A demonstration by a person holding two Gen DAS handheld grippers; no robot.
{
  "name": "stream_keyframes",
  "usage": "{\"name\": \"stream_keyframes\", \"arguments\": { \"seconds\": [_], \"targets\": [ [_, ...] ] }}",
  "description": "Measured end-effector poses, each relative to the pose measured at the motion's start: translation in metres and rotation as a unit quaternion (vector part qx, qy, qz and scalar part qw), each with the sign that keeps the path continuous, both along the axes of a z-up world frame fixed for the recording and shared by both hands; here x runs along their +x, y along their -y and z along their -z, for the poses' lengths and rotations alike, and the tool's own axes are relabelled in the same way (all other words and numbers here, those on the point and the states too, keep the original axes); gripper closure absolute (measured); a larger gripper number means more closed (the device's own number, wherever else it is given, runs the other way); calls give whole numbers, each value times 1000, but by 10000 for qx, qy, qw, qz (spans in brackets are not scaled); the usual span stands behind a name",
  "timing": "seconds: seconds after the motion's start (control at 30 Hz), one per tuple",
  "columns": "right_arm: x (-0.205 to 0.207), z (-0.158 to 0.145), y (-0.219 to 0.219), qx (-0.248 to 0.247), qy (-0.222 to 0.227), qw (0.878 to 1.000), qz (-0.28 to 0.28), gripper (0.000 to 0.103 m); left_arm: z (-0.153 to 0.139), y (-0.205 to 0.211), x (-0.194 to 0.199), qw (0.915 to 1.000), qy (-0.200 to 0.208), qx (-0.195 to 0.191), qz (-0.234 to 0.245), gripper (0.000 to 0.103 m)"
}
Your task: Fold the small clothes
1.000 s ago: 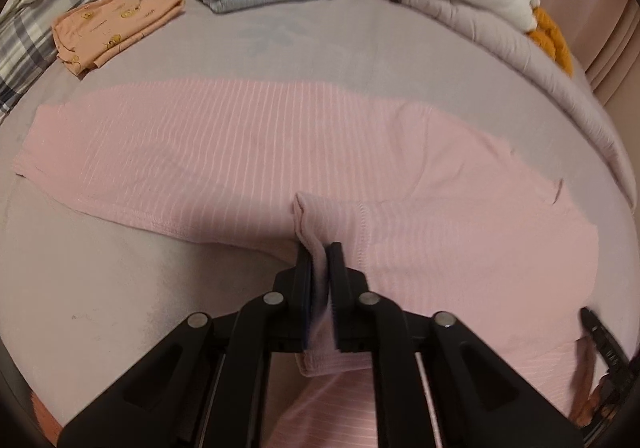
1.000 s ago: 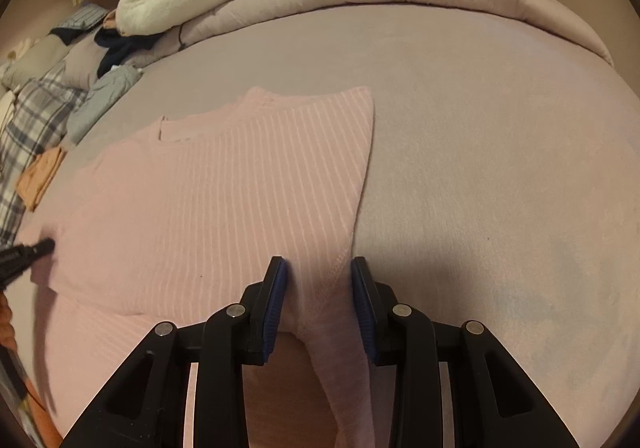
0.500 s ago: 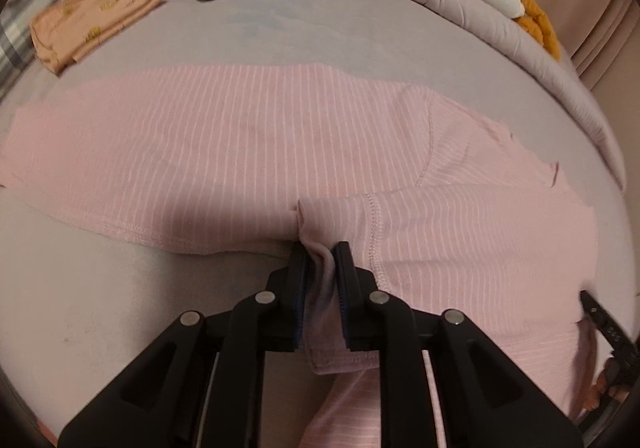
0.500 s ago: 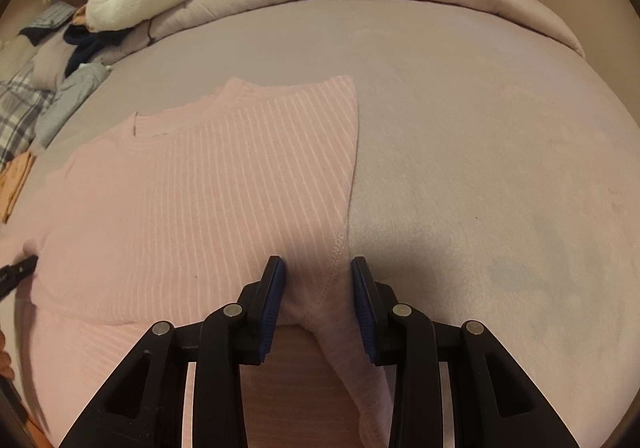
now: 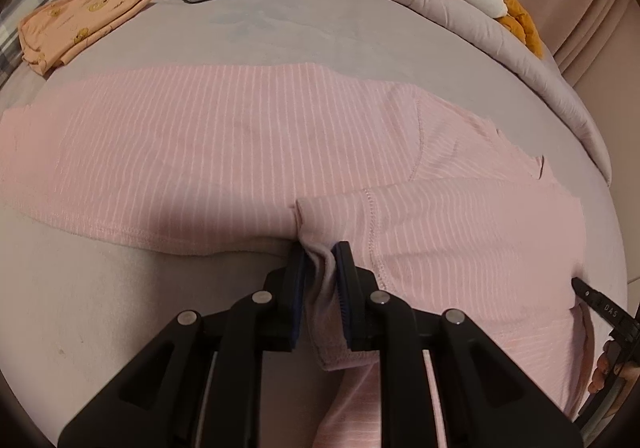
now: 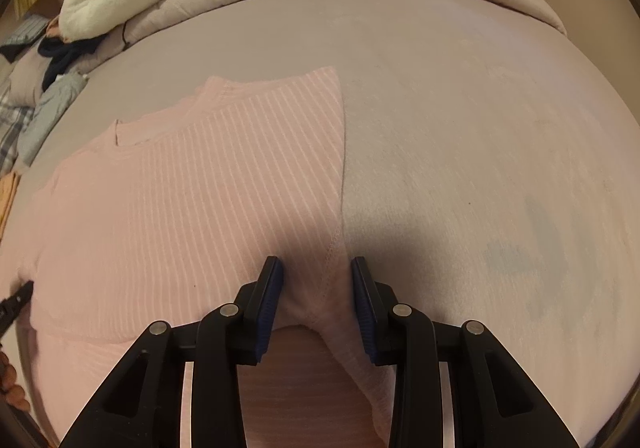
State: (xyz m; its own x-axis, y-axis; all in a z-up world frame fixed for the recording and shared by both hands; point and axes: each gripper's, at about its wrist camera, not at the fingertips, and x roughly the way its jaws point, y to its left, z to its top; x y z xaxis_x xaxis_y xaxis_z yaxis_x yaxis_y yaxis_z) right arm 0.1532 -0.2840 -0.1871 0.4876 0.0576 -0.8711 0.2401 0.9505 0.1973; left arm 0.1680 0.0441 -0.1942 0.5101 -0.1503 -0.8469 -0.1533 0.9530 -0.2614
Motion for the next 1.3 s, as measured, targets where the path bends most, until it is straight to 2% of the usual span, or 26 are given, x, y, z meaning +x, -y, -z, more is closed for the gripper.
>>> {"name": "stream_keyframes", "arguments": {
  "seconds": [0.13,0.3,0.67,1.07,1.3],
  "targets": [
    [-2,0,3,144,0,9998,133,69,1,0,-3,10000,65,-58,-17,86],
    [-3,2,-1,71,38,9996,277,68,1,0,-1,10000,63,-41,19,86],
    [-3,3,-3,1,46,9997,260,68,2,7,-3,9996,151,244,74,86],
    [-6,1,-7,-86,88,9994,328,67,3,2,-4,9998,176,47,26,86],
    [-8,1,-12,-341,88,9986,398,67,3,2,-5,9999,145,-47,-25,86]
  ]
}}
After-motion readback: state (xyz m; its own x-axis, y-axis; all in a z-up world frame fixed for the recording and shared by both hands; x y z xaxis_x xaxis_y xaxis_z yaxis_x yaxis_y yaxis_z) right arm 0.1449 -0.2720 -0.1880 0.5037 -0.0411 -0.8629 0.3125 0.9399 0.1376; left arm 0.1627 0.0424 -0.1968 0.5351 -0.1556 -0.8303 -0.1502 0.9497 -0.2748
